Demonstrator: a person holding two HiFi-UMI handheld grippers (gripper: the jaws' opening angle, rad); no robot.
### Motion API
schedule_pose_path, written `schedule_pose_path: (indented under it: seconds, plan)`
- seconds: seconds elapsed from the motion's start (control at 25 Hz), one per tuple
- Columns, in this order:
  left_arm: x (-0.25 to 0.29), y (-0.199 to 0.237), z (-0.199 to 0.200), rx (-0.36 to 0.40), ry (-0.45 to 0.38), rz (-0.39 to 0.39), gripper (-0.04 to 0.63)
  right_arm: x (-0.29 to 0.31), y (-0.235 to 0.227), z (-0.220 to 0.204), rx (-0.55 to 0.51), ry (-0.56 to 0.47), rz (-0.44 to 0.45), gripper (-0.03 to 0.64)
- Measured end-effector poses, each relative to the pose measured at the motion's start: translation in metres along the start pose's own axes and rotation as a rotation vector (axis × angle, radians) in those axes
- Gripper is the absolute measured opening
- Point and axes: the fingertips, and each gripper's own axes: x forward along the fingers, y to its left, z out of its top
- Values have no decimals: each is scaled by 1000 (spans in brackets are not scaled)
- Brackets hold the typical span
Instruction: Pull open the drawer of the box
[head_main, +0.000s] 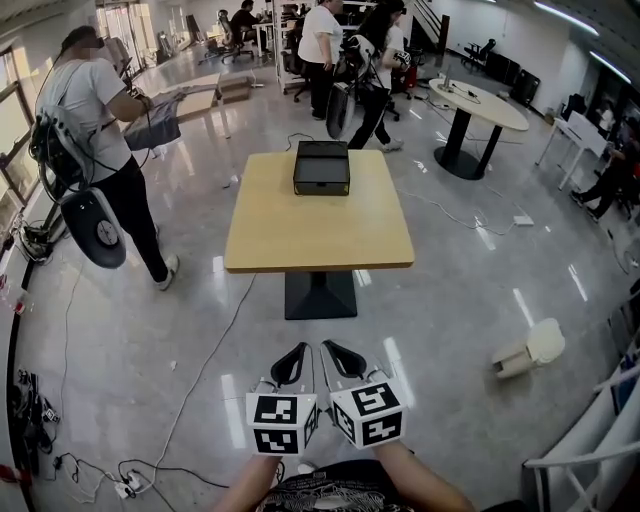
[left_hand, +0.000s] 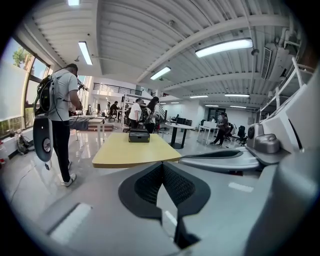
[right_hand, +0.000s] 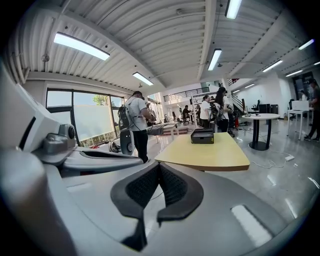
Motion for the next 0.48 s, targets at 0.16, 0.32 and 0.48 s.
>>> schedule_pose_path:
  seconds: [0.16,0.32,0.48]
  plan:
    - [302,-18,100,-13,18,18,20,152,-266,88,3,14,20,6]
    - [579,-8,182,-36,27,34,20,313,-498,160,6,23,36,6]
    - [833,-36,249,-59,38,51,20,430,-728,215,8,34,59,5]
